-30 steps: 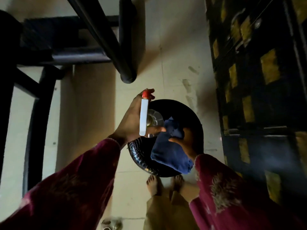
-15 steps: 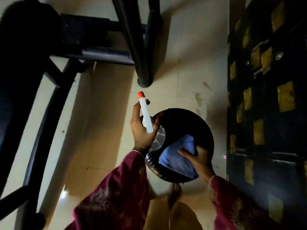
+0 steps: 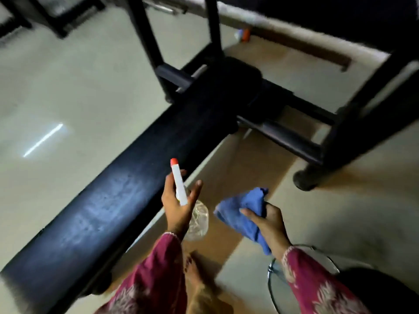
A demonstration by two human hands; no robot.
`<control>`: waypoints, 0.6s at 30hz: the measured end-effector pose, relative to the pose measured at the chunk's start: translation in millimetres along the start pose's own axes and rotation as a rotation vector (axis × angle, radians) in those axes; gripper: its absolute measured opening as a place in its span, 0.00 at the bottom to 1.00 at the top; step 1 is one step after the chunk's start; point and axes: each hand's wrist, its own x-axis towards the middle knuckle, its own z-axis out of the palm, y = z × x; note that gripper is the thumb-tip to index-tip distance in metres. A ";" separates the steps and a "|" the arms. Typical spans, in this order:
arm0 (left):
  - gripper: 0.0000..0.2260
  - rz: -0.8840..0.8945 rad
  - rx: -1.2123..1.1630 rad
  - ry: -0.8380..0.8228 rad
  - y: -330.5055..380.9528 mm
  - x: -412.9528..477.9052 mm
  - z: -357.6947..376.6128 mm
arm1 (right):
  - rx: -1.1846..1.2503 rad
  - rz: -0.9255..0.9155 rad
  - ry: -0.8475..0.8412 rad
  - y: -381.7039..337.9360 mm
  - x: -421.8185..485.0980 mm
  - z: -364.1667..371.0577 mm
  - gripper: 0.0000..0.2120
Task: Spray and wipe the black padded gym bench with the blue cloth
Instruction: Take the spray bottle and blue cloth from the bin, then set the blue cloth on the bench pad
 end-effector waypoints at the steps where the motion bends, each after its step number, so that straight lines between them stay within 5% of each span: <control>1: 0.24 0.012 0.020 0.026 -6.9 24.3 -19.2 | -0.012 -0.017 -0.029 -14.6 20.3 30.0 0.06; 7: 0.30 -0.002 0.132 0.168 -43.6 138.1 -109.8 | -0.099 -0.074 -0.192 -80.5 113.5 191.2 0.12; 11: 0.25 -0.007 0.172 0.248 -57.0 186.0 -138.9 | -0.110 -0.041 -0.439 -112.5 154.7 256.2 0.11; 14: 0.16 -0.034 0.169 0.320 -74.3 213.0 -144.7 | -0.166 -0.043 -0.419 -113.5 207.0 279.0 0.13; 18: 0.20 -0.068 0.153 0.410 -90.6 232.4 -132.3 | -0.290 -0.018 -0.346 -90.8 275.7 292.5 0.12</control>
